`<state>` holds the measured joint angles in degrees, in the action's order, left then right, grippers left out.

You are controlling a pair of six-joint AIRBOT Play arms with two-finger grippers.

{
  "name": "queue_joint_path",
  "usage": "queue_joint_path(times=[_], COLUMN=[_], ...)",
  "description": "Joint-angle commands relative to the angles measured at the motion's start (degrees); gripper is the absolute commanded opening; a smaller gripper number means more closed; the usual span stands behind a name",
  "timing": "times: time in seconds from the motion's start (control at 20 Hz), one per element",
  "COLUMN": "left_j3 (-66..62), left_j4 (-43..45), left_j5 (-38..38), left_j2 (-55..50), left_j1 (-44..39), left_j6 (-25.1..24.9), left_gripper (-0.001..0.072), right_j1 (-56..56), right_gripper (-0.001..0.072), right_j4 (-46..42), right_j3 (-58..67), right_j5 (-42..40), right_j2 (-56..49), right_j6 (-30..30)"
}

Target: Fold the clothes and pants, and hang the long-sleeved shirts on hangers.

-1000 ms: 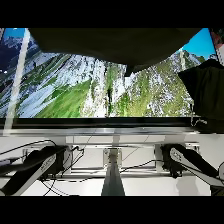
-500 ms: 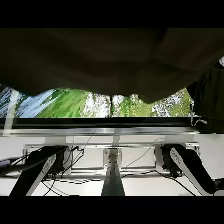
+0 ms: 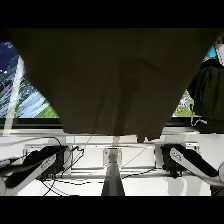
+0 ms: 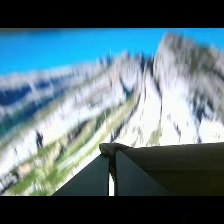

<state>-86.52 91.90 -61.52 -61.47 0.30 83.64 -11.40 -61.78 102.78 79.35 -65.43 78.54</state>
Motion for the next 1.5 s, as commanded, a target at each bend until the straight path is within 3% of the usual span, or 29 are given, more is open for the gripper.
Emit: queue_joint_path(times=[0.0, 0.25, 0.45, 0.6, 0.75, 1.05, 1.1, 1.15, 1.2, 1.25, 1.45], left_j3=[1.7, 1.7, 1.7, 1.7, 1.7, 1.7, 1.7, 1.7, 1.7, 1.7, 1.7], left_j4=[1.0, -1.8, -4.3, -5.2, -5.1, -5.2, -5.2, -5.7, -6.6, -6.7, -7.6], left_j5=[3.0, 23.3, 29.8, 26.8, 17.9, 6.1, 5.0, 4.0, 2.8, 1.3, -6.3], left_j2=[-15.3, -27.5, -29.7, -31.0, -33.8, -37.6, -37.6, -37.6, -37.5, -37.2, -33.7], left_j1=[0.3, 0.3, 0.2, 0.3, 1.0, 0.9, 0.9, 0.9, 0.9, 0.9, 0.9], left_j6=[0.9, 1.0, 1.0, 1.0, 1.0, 1.0, 1.0, 1.0, 1.0, 1.0, -2.9], left_gripper=[0.0021, 0.0022, 0.0022, 0.0021, 0.0021, 0.0022, 0.0035, 0.0171, 0.0449, 0.0647, 0.0546], right_j1=[0.0, 0.1, 1.9, 3.6, 4.7, 4.8, 4.8, 4.8, 4.6, 4.6, 4.2], right_gripper=[0.0018, 0.0018, 0.0018, 0.0018, 0.0018, 0.0018, 0.0046, 0.0194, 0.0378, 0.0400, 0.0380], right_j4=[5.2, 11.0, 10.6, 4.0, -4.0, -5.7, -6.1, -6.3, -6.6, -7.0, -19.6], right_j3=[-5.7, -6.0, -6.0, -6.0, -6.1, -9.7, -10.2, -10.6, -10.6, -10.6, -10.6], right_j5=[-2.6, -16.5, -24.3, -24.3, -20.1, -13.2, -12.6, -12.2, -11.3, -10.6, -4.8], right_j2=[-12.7, -27.6, -32.4, -34.0, -34.8, -35.6, -35.6, -35.6, -35.6, -35.3, -32.0], right_j6=[2.2, 4.0, 4.3, 4.3, 4.3, 4.3, 4.3, 4.4, 4.5, 4.5, 3.6])
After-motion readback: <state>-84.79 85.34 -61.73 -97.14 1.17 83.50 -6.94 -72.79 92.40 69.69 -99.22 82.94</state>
